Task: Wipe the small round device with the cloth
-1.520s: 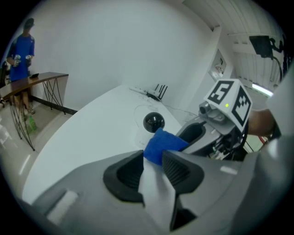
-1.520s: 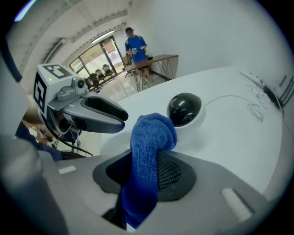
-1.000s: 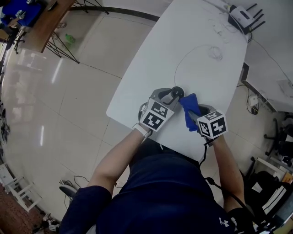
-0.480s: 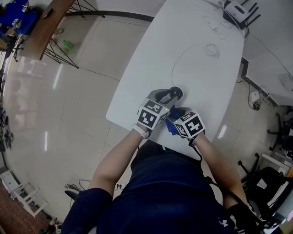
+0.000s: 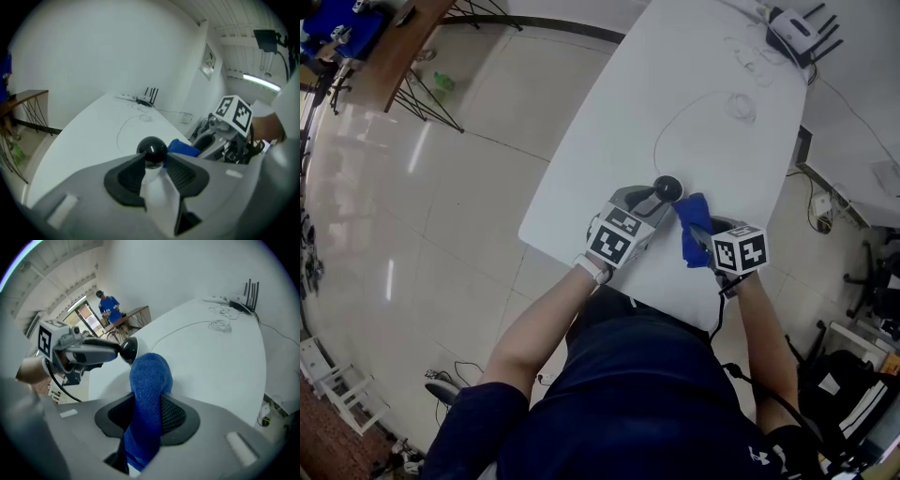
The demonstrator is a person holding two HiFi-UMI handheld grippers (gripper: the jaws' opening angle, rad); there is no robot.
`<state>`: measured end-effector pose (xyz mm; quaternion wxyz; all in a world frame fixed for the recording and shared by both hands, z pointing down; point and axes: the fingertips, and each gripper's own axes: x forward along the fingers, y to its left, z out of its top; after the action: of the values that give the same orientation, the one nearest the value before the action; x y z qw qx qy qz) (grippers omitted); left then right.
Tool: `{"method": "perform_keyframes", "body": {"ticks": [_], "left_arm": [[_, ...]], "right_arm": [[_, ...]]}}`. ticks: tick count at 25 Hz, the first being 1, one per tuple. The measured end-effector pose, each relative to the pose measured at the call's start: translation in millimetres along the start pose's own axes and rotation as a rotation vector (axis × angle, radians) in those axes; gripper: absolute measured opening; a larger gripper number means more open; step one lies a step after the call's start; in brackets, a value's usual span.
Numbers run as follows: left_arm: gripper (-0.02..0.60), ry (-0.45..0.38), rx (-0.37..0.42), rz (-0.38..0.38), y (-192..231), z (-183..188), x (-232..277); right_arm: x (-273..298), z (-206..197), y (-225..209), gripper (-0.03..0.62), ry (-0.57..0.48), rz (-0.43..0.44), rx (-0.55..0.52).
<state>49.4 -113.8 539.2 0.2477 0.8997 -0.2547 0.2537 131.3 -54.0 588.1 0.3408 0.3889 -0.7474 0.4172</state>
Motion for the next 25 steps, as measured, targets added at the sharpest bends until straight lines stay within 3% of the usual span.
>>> {"method": "perform_keyframes", "body": {"ticks": [3, 5, 7, 10, 12, 16, 17, 18, 19, 21, 25], "left_arm": [[0.144, -0.042, -0.073, -0.058, -14.6, 2.3, -14.2], [0.165, -0.082, -0.173, -0.125, -24.8, 1.9, -21.7], [0.221, -0.142, -0.339, -0.264, -41.0, 8.0, -33.7], [0.400, -0.308, -0.591, -0.557, -65.3, 41.7, -67.6], [0.447, -0.374, -0.606, -0.673, -75.9, 63.3, -86.8], [0.460, -0.366, -0.540, -0.770, -86.9, 71.9, -96.9], [0.447, -0.372, -0.551, -0.796, -87.9, 73.6, -101.1], [0.393, -0.388, -0.563, -0.819, -88.0, 75.7, -106.1], [0.306, -0.409, -0.572, -0.833, -87.5, 77.4, -110.8], [0.190, -0.436, -0.582, -0.830, -85.9, 77.6, -115.9], [0.136, -0.427, -0.583, -0.746, -78.7, 72.3, -111.8]], "right_arm": [[-24.6, 19.6, 4.8, 0.144, -0.116, 0.030, 0.040], [-42.0, 36.8, 19.3, 0.144, -0.212, 0.111, 0.061], [-61.6, 55.1, 44.6, 0.144, -0.326, 0.246, 0.072], [-90.8, 75.0, 88.6, 0.145, -0.470, 0.448, 0.015], [-105.9, 82.7, 111.3, 0.146, -0.527, 0.565, -0.023], [-122.9, 93.3, 131.4, 0.146, -0.594, 0.730, -0.019], [-124.8, 94.9, 133.5, 0.145, -0.600, 0.754, -0.015], [-125.7, 96.1, 135.0, 0.146, -0.602, 0.771, -0.010], [-125.3, 96.8, 135.8, 0.146, -0.600, 0.780, -0.006], [-122.2, 96.8, 135.4, 0.146, -0.588, 0.776, 0.004], [-111.8, 95.6, 131.3, 0.150, -0.567, 0.746, 0.043]]}}
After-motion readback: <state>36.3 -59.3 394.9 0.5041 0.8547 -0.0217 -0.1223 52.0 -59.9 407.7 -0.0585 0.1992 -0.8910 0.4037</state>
